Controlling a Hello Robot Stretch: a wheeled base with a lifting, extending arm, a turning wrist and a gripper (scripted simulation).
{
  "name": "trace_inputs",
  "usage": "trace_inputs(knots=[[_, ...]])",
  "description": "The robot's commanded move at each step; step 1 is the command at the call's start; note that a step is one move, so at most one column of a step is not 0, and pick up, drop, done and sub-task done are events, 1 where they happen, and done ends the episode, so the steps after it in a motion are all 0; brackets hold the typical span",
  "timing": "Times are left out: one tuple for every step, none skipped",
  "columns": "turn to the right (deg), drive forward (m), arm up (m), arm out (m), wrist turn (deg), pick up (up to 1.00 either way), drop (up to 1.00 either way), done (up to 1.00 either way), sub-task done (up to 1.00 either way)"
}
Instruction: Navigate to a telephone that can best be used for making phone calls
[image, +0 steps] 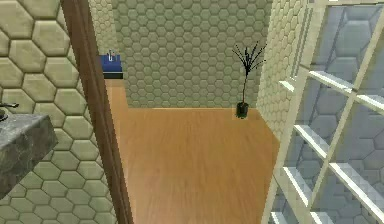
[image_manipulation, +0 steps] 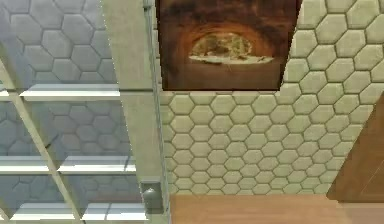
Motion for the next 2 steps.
trace_inputs(knots=[[0.0, 0.75, 0.00, 0.00, 0.0, 0.00, 0.00, 0.00, 0.00], [0.0, 0.45, 0.00, 0.00, 0.0, 0.00, 0.00, 0.00, 0.00]])
